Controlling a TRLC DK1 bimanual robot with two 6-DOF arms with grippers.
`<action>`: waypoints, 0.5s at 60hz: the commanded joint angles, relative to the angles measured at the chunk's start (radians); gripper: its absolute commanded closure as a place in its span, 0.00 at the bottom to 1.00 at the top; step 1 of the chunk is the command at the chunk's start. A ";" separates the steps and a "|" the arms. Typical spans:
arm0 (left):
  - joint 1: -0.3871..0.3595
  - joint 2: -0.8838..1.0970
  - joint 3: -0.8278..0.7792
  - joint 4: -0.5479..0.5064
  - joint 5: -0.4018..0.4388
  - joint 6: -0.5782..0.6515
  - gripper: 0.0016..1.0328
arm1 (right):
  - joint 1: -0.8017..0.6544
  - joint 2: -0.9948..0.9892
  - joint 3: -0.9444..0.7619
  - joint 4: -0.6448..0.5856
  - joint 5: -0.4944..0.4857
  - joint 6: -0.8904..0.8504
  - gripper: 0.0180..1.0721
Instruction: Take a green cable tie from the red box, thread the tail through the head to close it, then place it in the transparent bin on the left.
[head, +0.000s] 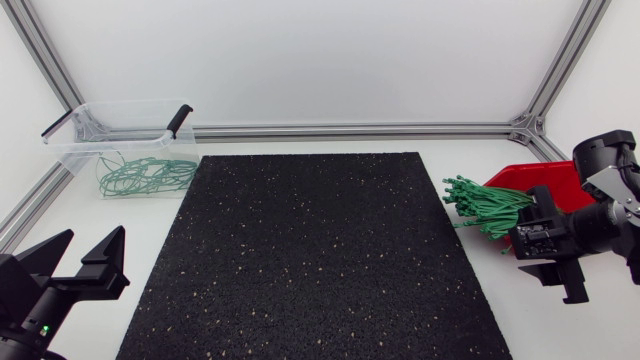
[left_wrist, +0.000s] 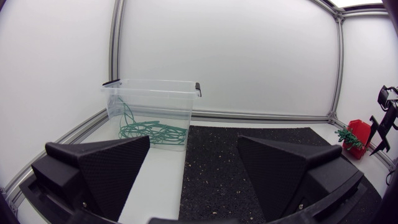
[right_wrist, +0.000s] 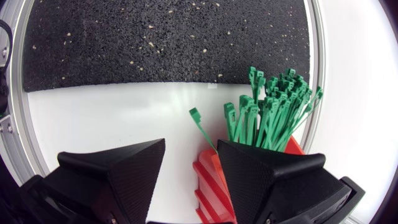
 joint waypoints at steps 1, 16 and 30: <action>-0.004 -0.007 -0.035 -0.063 -0.011 -0.019 0.05 | 0.009 -0.050 -0.035 0.006 0.017 -0.054 0.30; -0.004 -0.007 -0.035 -0.063 -0.012 -0.019 0.05 | 0.040 -0.118 -0.025 -0.037 0.026 -0.074 0.24; -0.004 -0.007 -0.035 -0.063 -0.012 -0.019 0.05 | 0.080 -0.108 -0.067 -0.023 0.064 -0.074 0.24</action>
